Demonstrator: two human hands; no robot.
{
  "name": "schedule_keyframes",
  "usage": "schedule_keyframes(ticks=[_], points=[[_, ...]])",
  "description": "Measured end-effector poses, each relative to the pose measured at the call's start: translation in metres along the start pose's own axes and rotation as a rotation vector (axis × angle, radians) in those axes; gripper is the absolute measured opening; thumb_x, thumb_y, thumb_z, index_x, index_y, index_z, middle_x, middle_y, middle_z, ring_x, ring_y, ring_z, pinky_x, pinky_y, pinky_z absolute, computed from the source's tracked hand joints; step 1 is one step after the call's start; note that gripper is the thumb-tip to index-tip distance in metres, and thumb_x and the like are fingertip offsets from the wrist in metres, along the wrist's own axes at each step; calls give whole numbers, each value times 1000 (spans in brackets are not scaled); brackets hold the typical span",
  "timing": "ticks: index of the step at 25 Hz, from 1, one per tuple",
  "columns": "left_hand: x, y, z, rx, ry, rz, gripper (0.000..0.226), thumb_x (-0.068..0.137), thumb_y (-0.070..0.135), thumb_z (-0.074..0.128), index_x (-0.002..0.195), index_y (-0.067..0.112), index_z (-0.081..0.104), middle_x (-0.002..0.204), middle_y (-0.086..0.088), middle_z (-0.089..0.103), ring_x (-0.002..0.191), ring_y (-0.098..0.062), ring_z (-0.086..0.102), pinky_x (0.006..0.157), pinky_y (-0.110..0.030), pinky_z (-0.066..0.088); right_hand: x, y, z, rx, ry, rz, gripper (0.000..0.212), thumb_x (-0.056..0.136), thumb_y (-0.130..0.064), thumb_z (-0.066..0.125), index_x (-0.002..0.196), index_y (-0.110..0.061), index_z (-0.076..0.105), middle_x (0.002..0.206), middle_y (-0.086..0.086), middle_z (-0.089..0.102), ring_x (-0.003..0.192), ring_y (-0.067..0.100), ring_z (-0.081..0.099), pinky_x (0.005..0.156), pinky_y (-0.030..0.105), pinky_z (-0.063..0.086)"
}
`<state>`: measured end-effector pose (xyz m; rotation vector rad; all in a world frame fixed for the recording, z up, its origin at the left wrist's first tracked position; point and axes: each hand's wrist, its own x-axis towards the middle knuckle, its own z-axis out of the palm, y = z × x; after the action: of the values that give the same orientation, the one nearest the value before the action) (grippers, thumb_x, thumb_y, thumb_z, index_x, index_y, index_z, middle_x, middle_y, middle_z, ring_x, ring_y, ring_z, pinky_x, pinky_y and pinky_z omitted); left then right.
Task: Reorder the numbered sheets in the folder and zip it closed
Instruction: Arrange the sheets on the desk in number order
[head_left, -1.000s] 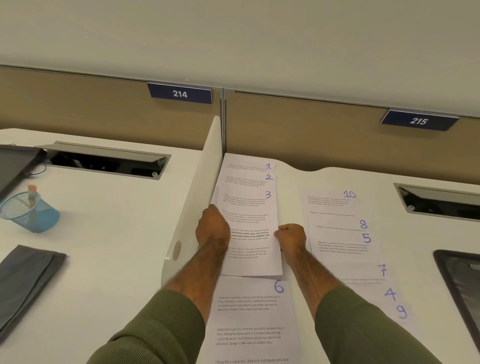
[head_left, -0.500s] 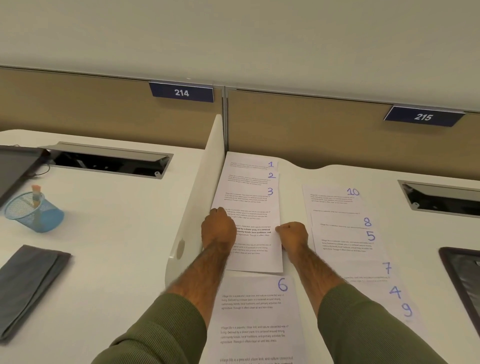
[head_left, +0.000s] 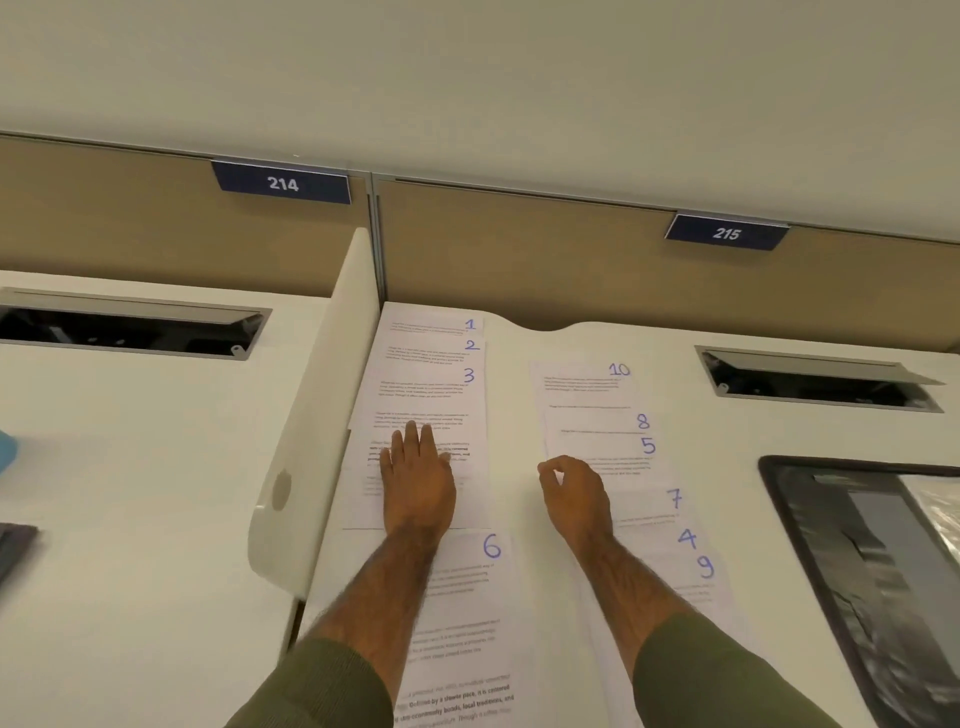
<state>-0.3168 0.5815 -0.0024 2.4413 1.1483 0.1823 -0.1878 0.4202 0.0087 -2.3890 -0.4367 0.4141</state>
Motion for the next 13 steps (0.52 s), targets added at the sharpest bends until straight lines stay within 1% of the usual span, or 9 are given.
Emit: schedule_keyframes(ticks=[2, 4, 6, 9, 10, 13], points=[[-14, 24, 10, -1, -23, 34, 57, 110, 34, 21, 161, 12, 8, 169, -8, 0, 156, -27, -2, 126, -44, -4, -11, 30, -21, -62, 25, -38, 36, 100, -41, 55, 124, -16, 67, 128, 0, 66, 123, 20, 56, 104, 33, 42], [-30, 51, 20, 1, -44, 78, 60, 109, 40, 16, 161, 13, 1, 169, -7, -8, 156, -25, -10, 126, -44, -7, -19, 59, -47, -126, 45, -58, 42, 101, -43, 54, 131, -14, 63, 138, 2, 61, 135, 21, 48, 113, 33, 35], [-50, 78, 32, 13, -62, 139, 64, 107, 47, 10, 161, 16, -4, 168, -4, -15, 154, -23, -16, 125, -41, -11, -24, 90, -76, -183, 52, -50, 45, 103, -42, 50, 137, -14, 60, 146, 3, 56, 144, 22, 38, 119, 34, 27], [-84, 115, 55, 34, -54, 212, 78, 94, 63, -10, 160, 20, -12, 165, 0, -25, 152, -19, -24, 122, -38, -17, -23, 136, -119, -213, 54, -62, 45, 106, -39, 43, 143, -16, 54, 153, 2, 48, 149, 23, 30, 121, 34, 21], [-98, 129, 65, 35, -60, 215, 83, 89, 66, -14, 159, 22, -15, 164, 1, -29, 151, -18, -27, 122, -38, -18, -20, 152, -136, -223, 41, -70, 44, 107, -36, 41, 145, -16, 52, 154, 1, 46, 150, 23, 29, 122, 34, 20], [-138, 162, 95, 98, -87, 243, 84, 89, 72, -13, 156, 24, -24, 160, 4, -37, 148, -16, -33, 124, -42, -15, -8, 190, -171, -205, 8, -122, 42, 107, -25, 41, 147, -14, 48, 156, 3, 43, 150, 23, 28, 123, 34, 18]])
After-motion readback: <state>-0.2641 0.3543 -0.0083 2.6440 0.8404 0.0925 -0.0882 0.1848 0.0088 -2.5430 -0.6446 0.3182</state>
